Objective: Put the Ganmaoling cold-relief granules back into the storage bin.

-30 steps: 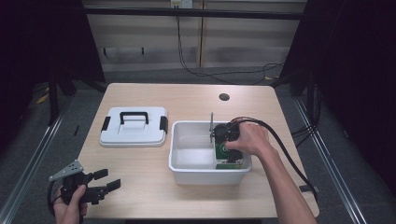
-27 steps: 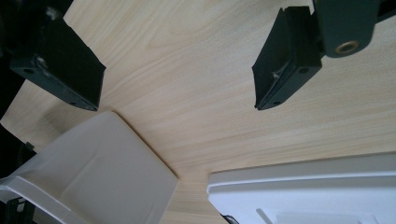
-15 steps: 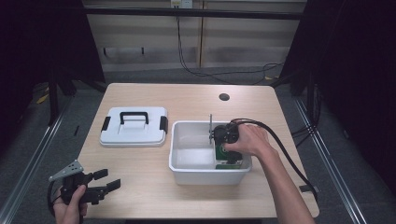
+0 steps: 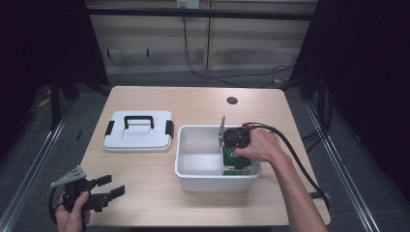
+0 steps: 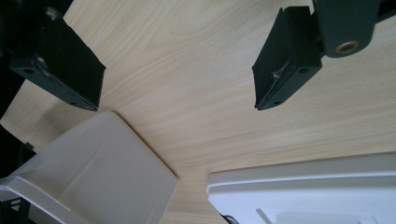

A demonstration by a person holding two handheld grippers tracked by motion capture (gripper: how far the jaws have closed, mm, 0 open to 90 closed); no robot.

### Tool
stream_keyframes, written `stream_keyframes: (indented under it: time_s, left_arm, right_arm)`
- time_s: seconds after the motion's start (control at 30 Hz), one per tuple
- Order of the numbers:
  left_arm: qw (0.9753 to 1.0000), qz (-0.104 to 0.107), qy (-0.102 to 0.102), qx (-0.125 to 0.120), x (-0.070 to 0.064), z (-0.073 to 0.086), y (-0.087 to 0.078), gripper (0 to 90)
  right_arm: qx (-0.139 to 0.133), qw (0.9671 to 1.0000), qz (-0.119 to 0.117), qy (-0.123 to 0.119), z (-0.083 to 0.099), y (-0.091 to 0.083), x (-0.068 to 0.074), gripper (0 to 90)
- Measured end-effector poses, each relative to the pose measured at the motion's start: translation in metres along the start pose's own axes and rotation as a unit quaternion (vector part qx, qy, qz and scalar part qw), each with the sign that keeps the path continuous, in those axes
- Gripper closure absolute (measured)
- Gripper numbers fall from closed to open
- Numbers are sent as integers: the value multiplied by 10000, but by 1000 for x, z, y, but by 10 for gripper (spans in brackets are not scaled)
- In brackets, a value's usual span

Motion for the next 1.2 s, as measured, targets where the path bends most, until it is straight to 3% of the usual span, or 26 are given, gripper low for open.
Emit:
stream_keyframes:
  time_s: [0.3,0.37,0.5,0.63,0.73,0.83,1.2]
  left_arm:
    - [10000,-3,-9,-19,0,0,0,163]
    - [10000,-8,21,13,0,0,0,164]
    - [10000,-4,0,-8,0,0,0,163]
    - [10000,-12,17,8,0,0,1,163]
    - [10000,-4,6,-4,0,0,0,163]
    - [10000,-15,22,17,0,0,0,163]
    - [10000,-17,14,9,0,0,1,163]
  right_arm:
    - [-540,9985,127,-12,-1,-12,2,91]
    - [-636,9977,204,84,1,-16,1,91]
    - [-1188,9924,299,100,0,-25,-2,90]
    - [-1504,9876,313,313,3,-29,-1,90]
    - [-1913,9798,296,491,5,-35,-2,91]
    - [-2154,9746,314,527,7,-39,-1,91]
    - [-2495,9663,424,466,19,-55,6,118]
Point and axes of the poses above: each handheld gripper's, and its own axes: y roughly forward along the jaws, z roughly out of its underside, x roughly to its left, the point moved 6 cm from there along y, roughly forward along the jaws, and after that the axes turned 3 degrees about -y, right-handed, at the moved point
